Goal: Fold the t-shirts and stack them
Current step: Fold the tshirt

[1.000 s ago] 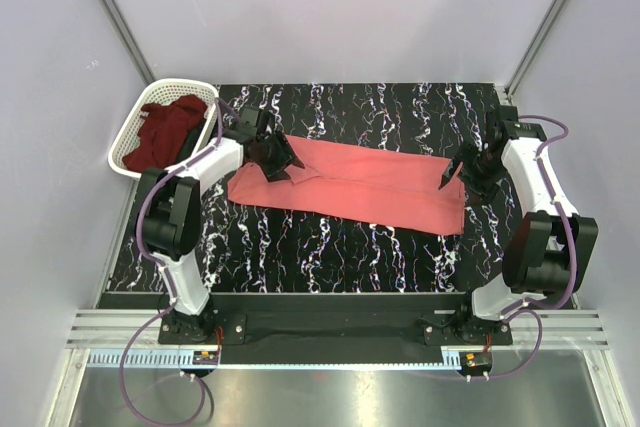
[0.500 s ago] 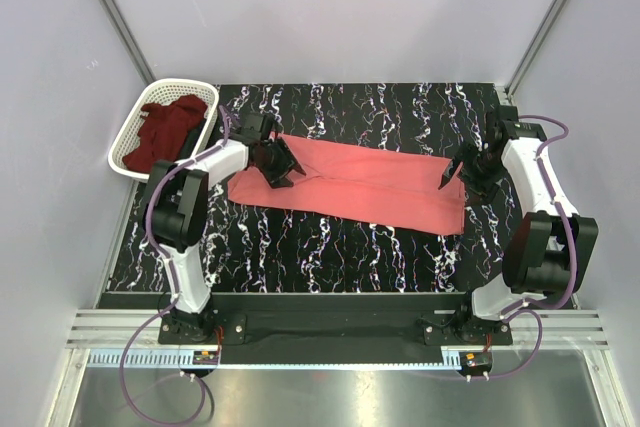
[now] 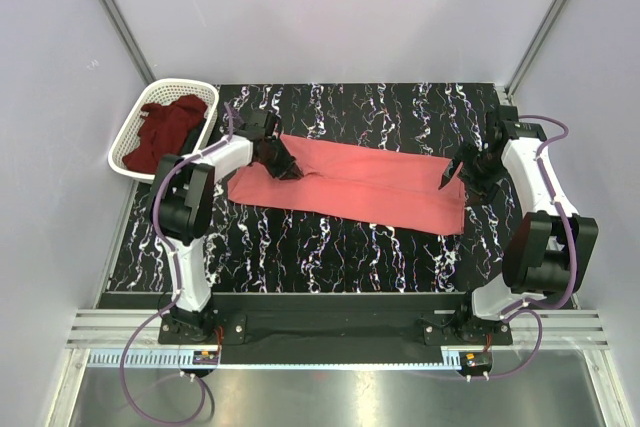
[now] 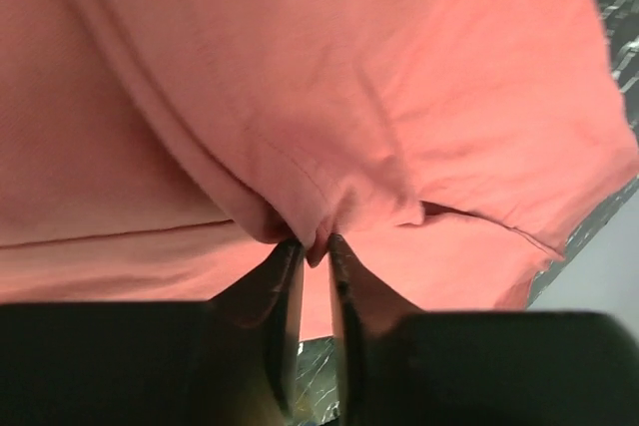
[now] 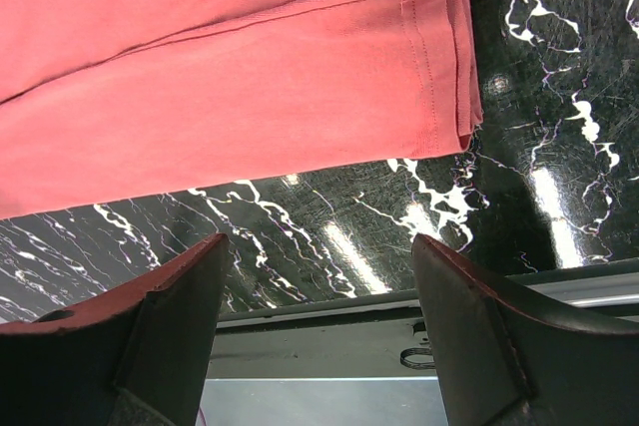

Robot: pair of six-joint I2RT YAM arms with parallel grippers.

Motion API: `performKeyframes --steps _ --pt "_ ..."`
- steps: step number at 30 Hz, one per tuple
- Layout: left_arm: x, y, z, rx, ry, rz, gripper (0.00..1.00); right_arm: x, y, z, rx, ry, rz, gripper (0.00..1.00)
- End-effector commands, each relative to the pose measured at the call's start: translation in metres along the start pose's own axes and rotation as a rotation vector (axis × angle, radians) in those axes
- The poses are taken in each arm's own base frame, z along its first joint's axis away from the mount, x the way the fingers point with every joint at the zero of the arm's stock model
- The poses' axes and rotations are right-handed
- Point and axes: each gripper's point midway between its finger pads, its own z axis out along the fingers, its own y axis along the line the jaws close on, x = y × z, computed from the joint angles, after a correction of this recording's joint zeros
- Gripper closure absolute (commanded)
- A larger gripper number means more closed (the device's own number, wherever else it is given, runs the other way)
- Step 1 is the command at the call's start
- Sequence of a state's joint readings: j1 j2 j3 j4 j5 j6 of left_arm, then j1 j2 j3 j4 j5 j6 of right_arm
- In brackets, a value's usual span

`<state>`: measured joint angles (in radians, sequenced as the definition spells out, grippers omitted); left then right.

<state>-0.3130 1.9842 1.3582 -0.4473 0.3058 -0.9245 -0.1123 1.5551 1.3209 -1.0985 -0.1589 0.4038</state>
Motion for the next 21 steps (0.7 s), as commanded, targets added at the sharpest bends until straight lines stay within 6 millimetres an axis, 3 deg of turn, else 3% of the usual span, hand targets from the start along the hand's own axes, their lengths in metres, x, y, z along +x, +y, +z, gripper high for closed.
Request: performKeyframes --steps 1,6,7,8,10,11,12,13,16,18,19,20,21 --pt "-0.010 -0.031 -0.004 0.069 -0.026 0.071 0.84 -0.004 0.003 -0.011 -0.012 -0.030 -0.015 0.19" --pt "-0.008 -0.051 0.003 0.085 -0.016 0.140 0.90 -0.003 0.002 -0.010 -0.011 -0.028 -0.012 0.19" --pt "-0.015 -0.066 0.002 0.112 -0.034 0.170 0.91 -0.003 0.001 -0.010 -0.008 -0.028 -0.011 0.19" --pt "-0.018 -0.068 0.011 0.110 -0.034 0.190 0.91 -0.002 0.001 -0.010 -0.005 -0.026 -0.012 0.19" --pt "-0.027 -0.080 0.019 0.113 -0.047 0.231 0.85 0.000 -0.001 -0.008 0.003 -0.017 -0.011 0.18" --pt "-0.041 -0.104 0.012 0.159 -0.081 0.257 0.79 0.001 -0.002 -0.008 0.005 -0.014 -0.013 0.19" --pt "-0.045 -0.096 0.025 0.102 -0.078 0.254 0.68 0.003 -0.003 -0.008 0.007 -0.009 -0.012 0.19" --pt "-0.051 -0.100 0.023 0.093 -0.094 0.273 0.56 0.004 -0.003 -0.008 0.008 -0.007 -0.012 0.19" --pt "-0.064 -0.117 -0.006 0.099 -0.170 0.331 0.45 0.006 -0.004 -0.009 0.007 -0.005 -0.013 0.19" --pt "-0.061 -0.112 -0.017 0.086 -0.196 0.364 0.43 0.007 -0.005 -0.008 0.011 -0.005 -0.010 0.19" --pt "-0.064 -0.116 -0.039 0.091 -0.241 0.393 0.43 0.006 -0.004 -0.007 0.005 -0.007 -0.009 0.18" --pt "-0.062 -0.114 -0.046 0.087 -0.248 0.406 0.43 0.007 -0.003 -0.005 -0.002 -0.002 -0.003 0.19" --pt "-0.057 -0.100 -0.048 0.057 -0.236 0.408 0.43 0.009 -0.004 -0.002 -0.002 0.008 0.000 0.19"
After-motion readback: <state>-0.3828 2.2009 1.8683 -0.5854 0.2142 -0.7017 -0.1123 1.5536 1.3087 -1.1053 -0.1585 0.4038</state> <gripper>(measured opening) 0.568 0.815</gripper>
